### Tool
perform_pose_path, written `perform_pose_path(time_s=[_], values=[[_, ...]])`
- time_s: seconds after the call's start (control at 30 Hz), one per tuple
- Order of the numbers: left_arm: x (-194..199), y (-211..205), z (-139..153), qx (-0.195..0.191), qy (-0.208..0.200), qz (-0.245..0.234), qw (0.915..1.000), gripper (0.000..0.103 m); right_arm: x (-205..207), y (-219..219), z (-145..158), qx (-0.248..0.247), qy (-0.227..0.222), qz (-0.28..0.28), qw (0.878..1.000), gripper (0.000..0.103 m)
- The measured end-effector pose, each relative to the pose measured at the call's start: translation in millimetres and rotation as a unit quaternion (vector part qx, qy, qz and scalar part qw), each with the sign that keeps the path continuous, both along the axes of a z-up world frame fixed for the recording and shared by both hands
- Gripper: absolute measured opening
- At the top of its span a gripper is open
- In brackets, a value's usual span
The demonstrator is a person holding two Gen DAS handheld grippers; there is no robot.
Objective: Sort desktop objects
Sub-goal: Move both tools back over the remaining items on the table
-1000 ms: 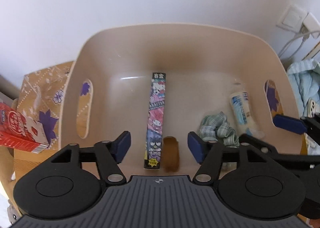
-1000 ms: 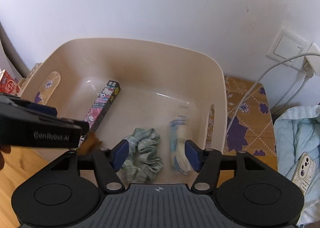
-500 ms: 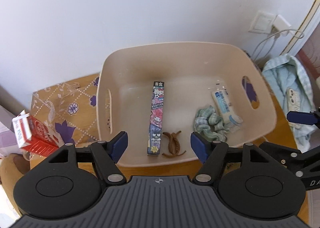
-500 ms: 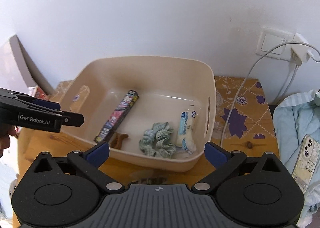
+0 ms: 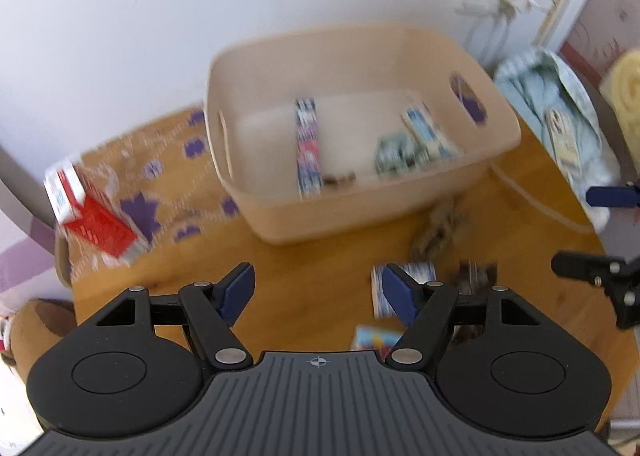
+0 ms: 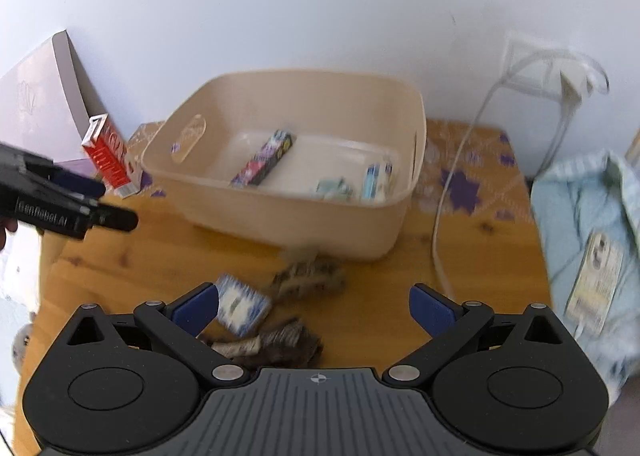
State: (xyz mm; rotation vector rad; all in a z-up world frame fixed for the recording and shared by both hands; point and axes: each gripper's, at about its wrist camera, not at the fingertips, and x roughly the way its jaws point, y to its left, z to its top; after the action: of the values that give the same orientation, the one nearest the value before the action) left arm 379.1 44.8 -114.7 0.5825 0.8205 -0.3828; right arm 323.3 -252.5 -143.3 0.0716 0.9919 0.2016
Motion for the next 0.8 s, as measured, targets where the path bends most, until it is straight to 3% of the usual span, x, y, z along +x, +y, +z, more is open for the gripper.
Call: perform_pose_path(time_s=[0.27,0.4,0.8], values=[[-26,36,-38,-0.002,0.040,0.011,0.9991,0.072,-47,6,-34,0.031,0.037,-0.047,0.998,0.103],[-36,41,-53,-0.001,0.051,0.019,0.9985,0.072,-63,6,-49,0.024,0.045,-0.062,0.997,0.103],[-42,32,-94,0.016,0.070,0.033,0.9969,0.072,-69,8,-80,-0.001,0.072,-0.061,0.996,0.103]])
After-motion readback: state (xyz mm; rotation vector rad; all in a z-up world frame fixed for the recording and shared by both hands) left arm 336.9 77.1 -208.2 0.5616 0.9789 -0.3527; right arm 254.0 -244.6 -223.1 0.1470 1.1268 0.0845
